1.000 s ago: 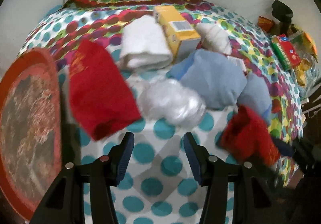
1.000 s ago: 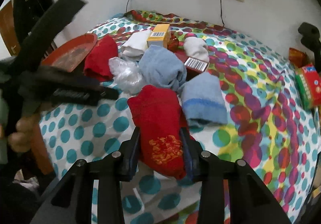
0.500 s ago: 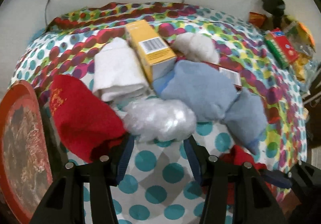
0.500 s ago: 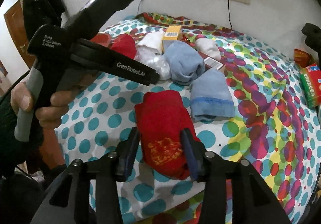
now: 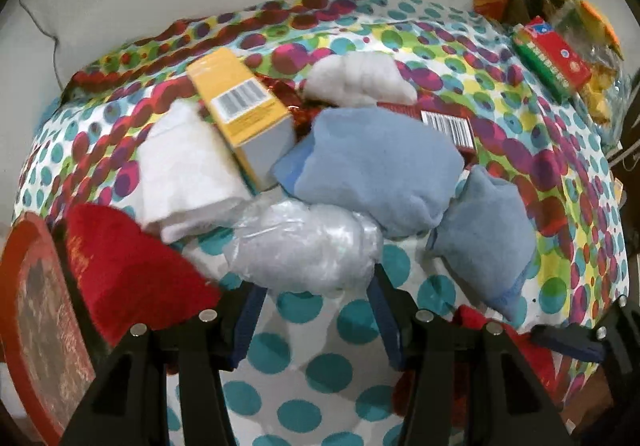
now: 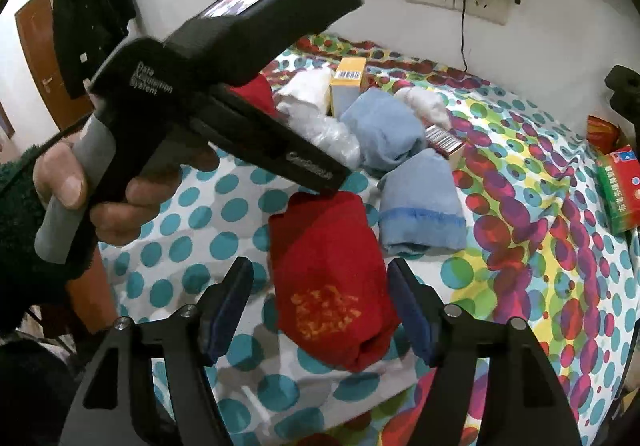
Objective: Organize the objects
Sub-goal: 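Grasp the clear plastic bag with the left tool while the right tool grasps the red sock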
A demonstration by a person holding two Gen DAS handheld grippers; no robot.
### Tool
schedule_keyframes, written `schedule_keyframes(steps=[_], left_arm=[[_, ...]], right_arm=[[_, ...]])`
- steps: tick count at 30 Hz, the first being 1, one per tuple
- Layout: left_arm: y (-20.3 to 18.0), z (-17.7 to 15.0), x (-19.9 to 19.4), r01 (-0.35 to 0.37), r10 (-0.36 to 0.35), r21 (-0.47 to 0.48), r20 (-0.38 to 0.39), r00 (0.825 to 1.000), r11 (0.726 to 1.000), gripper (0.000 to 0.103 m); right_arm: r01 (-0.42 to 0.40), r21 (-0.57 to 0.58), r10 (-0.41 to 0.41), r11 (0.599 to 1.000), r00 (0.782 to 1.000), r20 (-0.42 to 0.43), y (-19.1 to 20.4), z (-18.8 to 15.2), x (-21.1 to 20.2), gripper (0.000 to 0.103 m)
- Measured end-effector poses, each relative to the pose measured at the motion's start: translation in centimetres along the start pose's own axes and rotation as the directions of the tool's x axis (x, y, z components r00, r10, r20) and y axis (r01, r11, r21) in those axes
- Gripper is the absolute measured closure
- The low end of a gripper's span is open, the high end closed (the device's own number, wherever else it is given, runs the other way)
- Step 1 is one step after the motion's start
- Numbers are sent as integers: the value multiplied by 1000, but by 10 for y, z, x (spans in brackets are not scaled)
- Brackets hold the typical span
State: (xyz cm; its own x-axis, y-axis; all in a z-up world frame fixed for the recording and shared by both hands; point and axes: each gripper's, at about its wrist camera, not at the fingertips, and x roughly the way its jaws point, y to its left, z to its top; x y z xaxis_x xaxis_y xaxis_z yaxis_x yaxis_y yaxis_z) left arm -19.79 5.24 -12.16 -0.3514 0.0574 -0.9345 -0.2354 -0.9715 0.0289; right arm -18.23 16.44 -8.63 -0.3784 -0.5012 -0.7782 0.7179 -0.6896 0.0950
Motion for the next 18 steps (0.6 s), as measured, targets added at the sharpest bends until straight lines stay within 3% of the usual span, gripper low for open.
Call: schedule_keyframes(steps=[2,6,8,10,11,18], left_arm=[[0,1,0,16,-16,-2,-6,1000,1000,50],[5,-1,0,53,-53,-26,1,999,998,52],[4,-2,-2,51,-51,-18,1,999,999,75],[0,-3,-5,48,-48,7,-11,999,999,83],[-1,-5,-7,45,-45,11,-6,999,999,95],[-1,-14,-33,83,-83,23,25,996,996,99]], right_arm=[[14,-8,-14,1000,1000,-9,2,-2,4,54],[26,-3,-26,1000,1000,-8,1,-4,5,58],[21,11,-21,1000,1000,-8,0,-5,5,59],[17,20,-17,1000,1000,-4,0,-5,4,60],[20,22,-20,1000,1000,-6,0,-5,5,61],[20,43,-20,999,1000,2,0,-6,3,62]])
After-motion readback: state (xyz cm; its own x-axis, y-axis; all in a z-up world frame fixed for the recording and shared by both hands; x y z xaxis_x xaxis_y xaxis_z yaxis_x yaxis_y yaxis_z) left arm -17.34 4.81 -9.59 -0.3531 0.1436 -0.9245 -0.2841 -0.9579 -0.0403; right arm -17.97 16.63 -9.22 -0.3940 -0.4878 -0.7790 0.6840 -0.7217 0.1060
